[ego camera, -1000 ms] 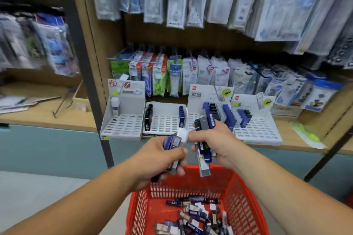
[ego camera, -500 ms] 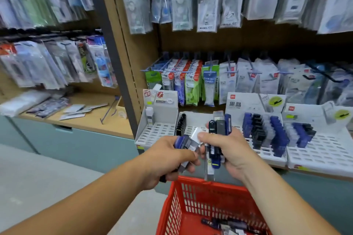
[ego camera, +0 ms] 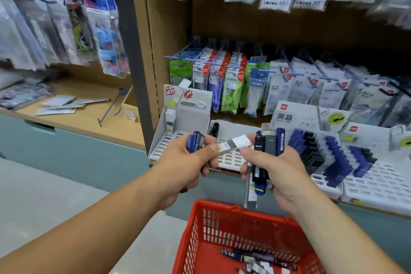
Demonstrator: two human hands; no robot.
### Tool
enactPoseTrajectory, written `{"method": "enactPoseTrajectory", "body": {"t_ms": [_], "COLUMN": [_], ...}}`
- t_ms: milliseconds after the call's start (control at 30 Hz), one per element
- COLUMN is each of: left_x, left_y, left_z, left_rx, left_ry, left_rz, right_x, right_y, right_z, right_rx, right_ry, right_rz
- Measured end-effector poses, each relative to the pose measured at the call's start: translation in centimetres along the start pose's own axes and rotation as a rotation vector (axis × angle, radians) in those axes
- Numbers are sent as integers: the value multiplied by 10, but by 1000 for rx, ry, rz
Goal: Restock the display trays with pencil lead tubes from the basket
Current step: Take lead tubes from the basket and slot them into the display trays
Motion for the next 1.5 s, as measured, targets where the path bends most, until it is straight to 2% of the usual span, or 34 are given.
{"method": "enactPoseTrajectory", "body": {"t_ms": [133,267,500,600,767,867,1033,1300,1500], "left_x": [4,7,1,-9,-31,-42,-55,-56,-51], "left_y": [10,27,64,82,127,145,146,147,145], "left_z": [1,-1,16,27,60,70,74,79,81], "left_rx": [-57,-91,-65,-149,-323,-327,-297,-143,-174], "left_ry": [-7,48,57,60,22,31,57,116,147], "left_rz": [48,37,-114,-154,-348,-461,-525,-577,-543], "right_x": [-4,-8,-26,-46,-93,-121,-150,-162,-155], "right_y": [-15,-32,-77,-91,-119,-134,-143,-166,-174], "right_z": [-2,1,12,12,5,-6,-12,2,-12], "right_rx": [-50,40,451,604,774,792,806,795,868], "right_ry": [-22,6,202,246,266,245,246,287,315], "right_rz": [-91,-127,-126,-84,-5,10,-11,101,133]}}
Point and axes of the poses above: each hand's wrist, its own x-axis away from the middle knuckle, its own y-axis out of the back of the hand, z = x × y, the point moved 6 cm from there along -x, towards the middle knuckle, and after that the axes turned 3 degrees about z, right-handed, at the moved point
